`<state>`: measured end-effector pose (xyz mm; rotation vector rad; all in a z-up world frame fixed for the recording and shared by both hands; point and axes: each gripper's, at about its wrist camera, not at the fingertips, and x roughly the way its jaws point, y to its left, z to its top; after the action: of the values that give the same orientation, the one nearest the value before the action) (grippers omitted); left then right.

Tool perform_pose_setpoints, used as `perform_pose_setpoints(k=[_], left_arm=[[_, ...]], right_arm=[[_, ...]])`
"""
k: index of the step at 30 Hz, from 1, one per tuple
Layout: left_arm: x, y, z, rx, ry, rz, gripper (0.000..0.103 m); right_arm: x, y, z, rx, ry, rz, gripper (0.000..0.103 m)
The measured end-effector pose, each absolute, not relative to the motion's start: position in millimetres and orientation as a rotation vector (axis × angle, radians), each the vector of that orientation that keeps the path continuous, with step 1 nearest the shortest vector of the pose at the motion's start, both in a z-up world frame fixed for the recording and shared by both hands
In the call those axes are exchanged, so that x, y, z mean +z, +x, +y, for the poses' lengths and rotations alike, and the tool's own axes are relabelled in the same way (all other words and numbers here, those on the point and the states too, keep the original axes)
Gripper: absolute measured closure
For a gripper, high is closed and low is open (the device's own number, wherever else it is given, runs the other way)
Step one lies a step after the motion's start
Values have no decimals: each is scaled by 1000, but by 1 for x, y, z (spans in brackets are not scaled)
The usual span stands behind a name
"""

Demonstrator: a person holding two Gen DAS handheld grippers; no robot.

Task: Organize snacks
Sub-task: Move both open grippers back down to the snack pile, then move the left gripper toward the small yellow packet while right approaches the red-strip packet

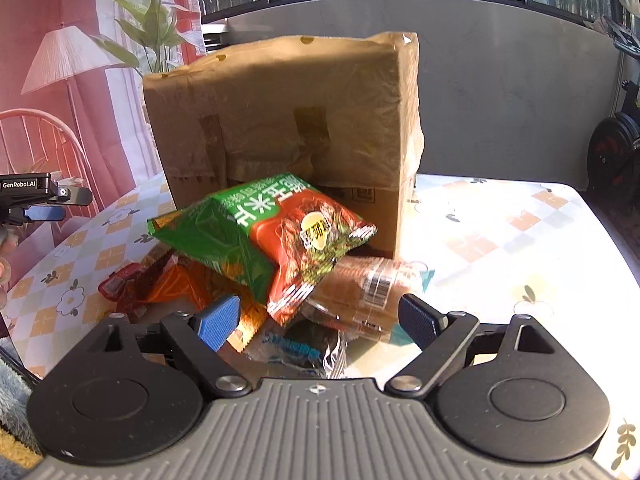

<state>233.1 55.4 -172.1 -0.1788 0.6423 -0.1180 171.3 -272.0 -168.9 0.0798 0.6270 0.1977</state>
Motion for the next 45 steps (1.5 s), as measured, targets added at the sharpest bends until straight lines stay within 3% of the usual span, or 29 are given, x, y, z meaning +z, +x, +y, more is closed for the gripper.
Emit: perform_pose_setpoints(k=[7,16,29,36,45], left_arm=[[-205,222,39,-162,-131,789,14],[-214,218,27,-200,-95,820,13],[-224,215,33,-171,-114,893,15],[-229,210,19,-222,-68,919,26],[-236,211,12,-234,-49,950,27]], right_arm=[[-194,173,-265,185,85,741,16],[-213,179,-254,183,38,819,17],[-213,172,-251,173,-37,814,19],[-210,166,-267,113,-81,789,19],[-213,163,-280,98,-123,810,21]])
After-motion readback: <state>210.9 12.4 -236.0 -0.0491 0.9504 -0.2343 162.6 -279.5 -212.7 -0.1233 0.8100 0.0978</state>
